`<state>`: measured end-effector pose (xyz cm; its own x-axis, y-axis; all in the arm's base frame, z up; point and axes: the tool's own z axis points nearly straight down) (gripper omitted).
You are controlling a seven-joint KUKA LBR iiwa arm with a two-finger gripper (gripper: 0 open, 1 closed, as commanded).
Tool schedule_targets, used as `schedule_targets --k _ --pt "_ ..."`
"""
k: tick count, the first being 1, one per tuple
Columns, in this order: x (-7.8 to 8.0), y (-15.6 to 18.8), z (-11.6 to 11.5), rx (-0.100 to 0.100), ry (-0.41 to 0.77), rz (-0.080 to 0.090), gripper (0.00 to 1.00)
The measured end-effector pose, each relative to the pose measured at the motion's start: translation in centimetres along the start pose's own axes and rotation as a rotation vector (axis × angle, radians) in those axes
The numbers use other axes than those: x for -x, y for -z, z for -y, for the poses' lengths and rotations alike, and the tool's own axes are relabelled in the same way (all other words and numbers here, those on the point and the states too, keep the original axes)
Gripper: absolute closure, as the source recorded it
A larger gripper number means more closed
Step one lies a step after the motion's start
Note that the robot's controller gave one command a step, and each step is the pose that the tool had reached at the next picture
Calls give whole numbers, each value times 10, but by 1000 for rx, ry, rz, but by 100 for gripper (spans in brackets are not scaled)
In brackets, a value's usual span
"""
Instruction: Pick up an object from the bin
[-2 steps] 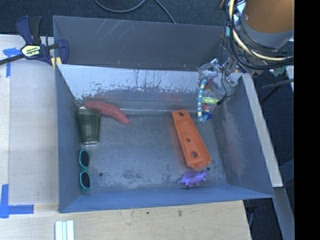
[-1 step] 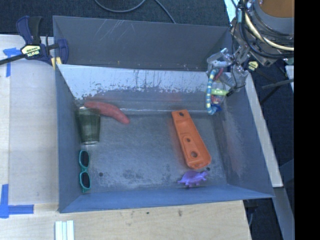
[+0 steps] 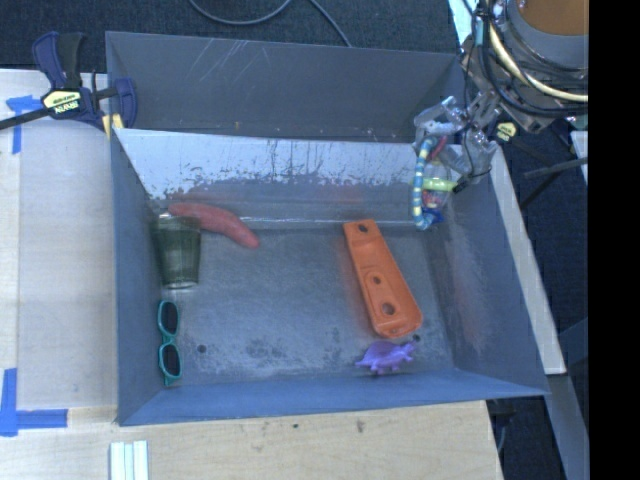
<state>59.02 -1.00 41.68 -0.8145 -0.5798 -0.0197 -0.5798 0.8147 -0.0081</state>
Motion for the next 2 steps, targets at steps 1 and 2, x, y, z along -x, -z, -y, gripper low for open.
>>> schedule_targets --k 1,2 --pt "0 0 0 0 -1 0 100" --pt "0 0 0 0 -1 -1 100"
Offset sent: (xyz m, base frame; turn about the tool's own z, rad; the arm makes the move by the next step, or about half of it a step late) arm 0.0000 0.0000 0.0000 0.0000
